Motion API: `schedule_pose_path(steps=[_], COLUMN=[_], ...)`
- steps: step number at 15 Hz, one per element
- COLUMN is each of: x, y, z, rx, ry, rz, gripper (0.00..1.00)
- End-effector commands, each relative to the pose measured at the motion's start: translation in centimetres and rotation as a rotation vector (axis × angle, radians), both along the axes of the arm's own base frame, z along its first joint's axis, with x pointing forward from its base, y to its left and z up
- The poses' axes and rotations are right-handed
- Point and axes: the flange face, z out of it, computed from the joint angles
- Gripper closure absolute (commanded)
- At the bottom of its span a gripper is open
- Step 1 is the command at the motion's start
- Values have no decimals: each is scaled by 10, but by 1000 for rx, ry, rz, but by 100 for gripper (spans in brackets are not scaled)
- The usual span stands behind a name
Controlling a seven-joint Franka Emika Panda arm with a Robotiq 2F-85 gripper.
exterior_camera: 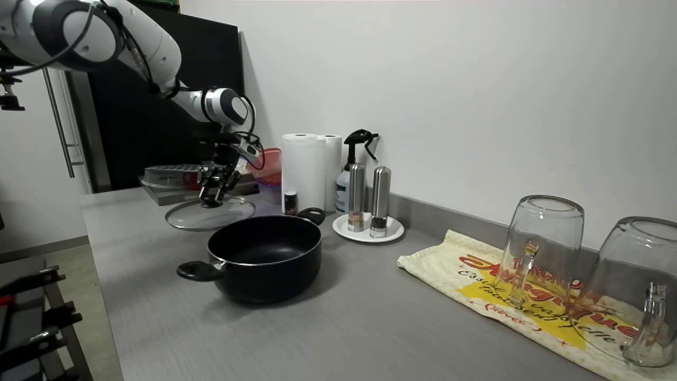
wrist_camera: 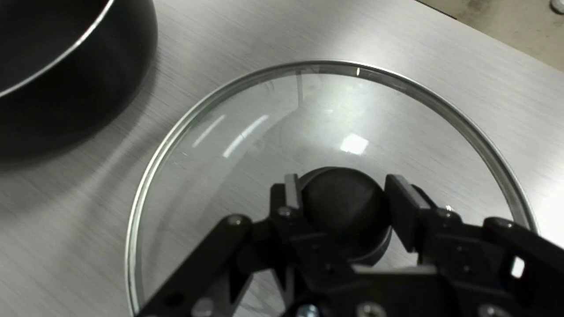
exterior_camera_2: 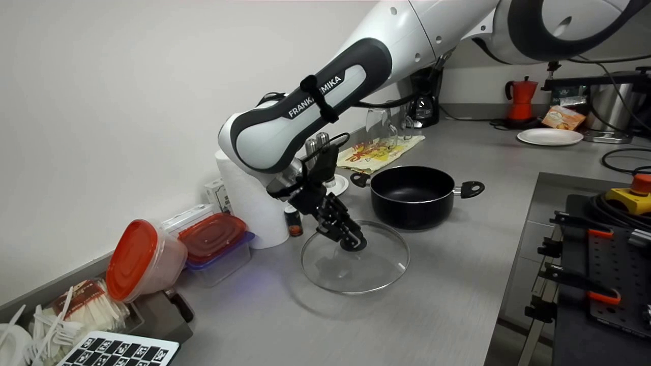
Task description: Remove the lid from the pot.
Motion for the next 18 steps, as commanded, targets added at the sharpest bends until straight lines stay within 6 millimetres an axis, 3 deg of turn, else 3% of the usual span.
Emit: schedule_pose_path(steps=[1, 4, 11, 15, 16, 17, 18], x=[6, 7, 5, 7, 5, 3, 2], y=[13, 15, 1, -8, -12, -10, -12], z=[7, -4, -64, -65, -63, -67, -67], rx=[29, 16, -90, -112, -131, -84, -96], ry=[-47, -58, -37, -7, 16, 10, 21], rz=[-22, -23, -52, -67, -66, -64, -68], gripper=[75, 75, 75, 75, 30, 49, 42])
